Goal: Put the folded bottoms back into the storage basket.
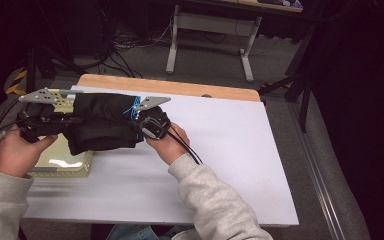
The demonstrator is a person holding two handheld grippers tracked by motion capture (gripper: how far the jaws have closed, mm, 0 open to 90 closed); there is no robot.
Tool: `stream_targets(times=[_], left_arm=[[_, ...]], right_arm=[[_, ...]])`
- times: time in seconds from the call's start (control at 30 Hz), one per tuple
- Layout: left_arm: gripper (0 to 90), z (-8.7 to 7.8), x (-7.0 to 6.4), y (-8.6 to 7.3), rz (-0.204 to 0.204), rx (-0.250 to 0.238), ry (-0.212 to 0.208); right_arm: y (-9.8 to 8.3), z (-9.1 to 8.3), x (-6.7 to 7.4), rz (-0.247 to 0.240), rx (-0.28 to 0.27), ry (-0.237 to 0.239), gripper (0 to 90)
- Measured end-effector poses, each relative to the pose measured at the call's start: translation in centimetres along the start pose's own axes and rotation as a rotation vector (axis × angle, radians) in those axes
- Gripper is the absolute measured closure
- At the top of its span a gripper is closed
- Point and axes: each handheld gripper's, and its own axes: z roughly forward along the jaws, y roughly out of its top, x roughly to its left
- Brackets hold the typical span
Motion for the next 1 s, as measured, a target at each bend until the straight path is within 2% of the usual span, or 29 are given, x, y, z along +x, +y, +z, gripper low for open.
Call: stream_targets(times=[0.13,0.37,0.47,0.5,0.57,0.63,0.83,0.87,1.0], left_arm=[[72.6,-0.6,1.3,-0.5,-0.013,-0.008,-0.015],[72.6,-1.5,3.6,-1.5,-0.005,-0.010,-0.018],[72.5,-1.9,4.7,-1.9,-0.016,-0.015,-0.026],[72.5,-2.1,5.2,-2.1,-0.006,-0.012,-0.027],[72.5,-2.1,5.4,-2.2,-0.012,-0.015,-0.027],[72.5,-2.4,6.3,-2.6,-0.019,-0.014,-0.026],[72.5,-2.6,7.8,-2.8,-0.033,-0.017,-0.028],[72.4,-2.6,8.2,-2.9,-0.046,-0.012,-0.028],[72.4,-2.3,9.1,-3.0,-0.045,-0.003,-0.023]], right_arm=[[0.7,1.1,0.7,-0.014,-0.004,-0.009,81.9],[2.0,3.0,1.7,-0.019,0.010,-0.014,81.8],[2.5,4.0,2.2,-0.023,0.010,-0.010,81.9],[2.6,4.3,2.3,-0.024,0.011,-0.009,81.8],[2.9,4.9,2.5,-0.023,0.014,-0.006,81.8],[3.2,5.4,2.8,-0.023,0.021,-0.005,81.8],[4.3,6.8,3.2,-0.034,0.030,-0.007,81.8],[4.4,7.1,3.3,-0.035,0.029,-0.008,81.8],[4.5,7.9,3.3,-0.031,0.032,-0.007,81.8]])
